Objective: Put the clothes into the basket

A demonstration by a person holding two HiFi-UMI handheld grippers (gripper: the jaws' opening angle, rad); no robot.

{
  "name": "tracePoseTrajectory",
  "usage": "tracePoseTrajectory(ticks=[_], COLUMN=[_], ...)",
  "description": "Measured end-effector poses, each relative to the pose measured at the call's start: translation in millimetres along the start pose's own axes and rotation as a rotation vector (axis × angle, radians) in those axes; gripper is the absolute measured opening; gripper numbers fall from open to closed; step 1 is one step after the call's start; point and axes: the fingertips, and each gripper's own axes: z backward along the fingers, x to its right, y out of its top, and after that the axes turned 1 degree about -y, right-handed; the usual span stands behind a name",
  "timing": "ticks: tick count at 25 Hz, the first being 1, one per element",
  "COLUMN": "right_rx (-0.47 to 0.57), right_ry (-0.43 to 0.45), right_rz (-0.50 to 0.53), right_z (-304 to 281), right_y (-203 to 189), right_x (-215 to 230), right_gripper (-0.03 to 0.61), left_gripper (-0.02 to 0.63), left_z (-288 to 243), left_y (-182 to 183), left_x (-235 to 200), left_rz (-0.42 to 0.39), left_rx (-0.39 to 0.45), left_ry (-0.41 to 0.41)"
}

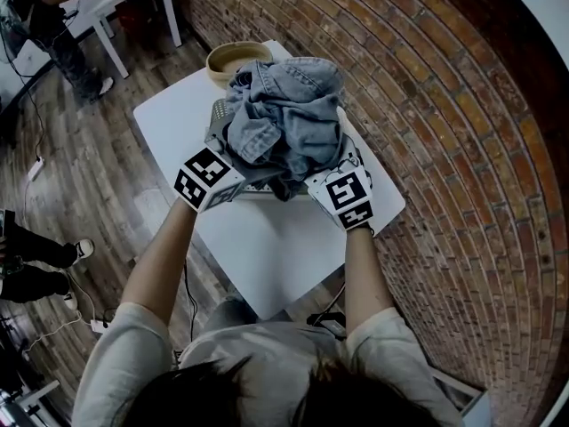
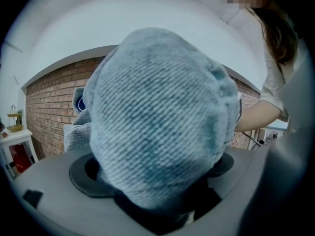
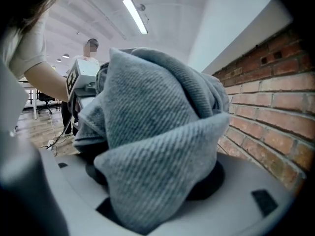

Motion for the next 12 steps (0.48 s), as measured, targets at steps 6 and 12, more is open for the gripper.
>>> tracePoseTrajectory(ticks=[6, 12], right_rx=[-0.058, -0.088], right_ry=[0.028, 0.044], right_rz=[-0.040, -0.099], right_z=[-13, -23], right_y=[-24, -41], right_x=[-1, -1], right_gripper=[0.333, 0.332], left_gripper=[0.515, 0.512], left_z=[-10, -13], left_y=[-26, -44], left_x=[-7, -15], left_rz=[0.106, 0.177], left_rx=[-0.045, -0.084], left_ry=[0.009, 0.018])
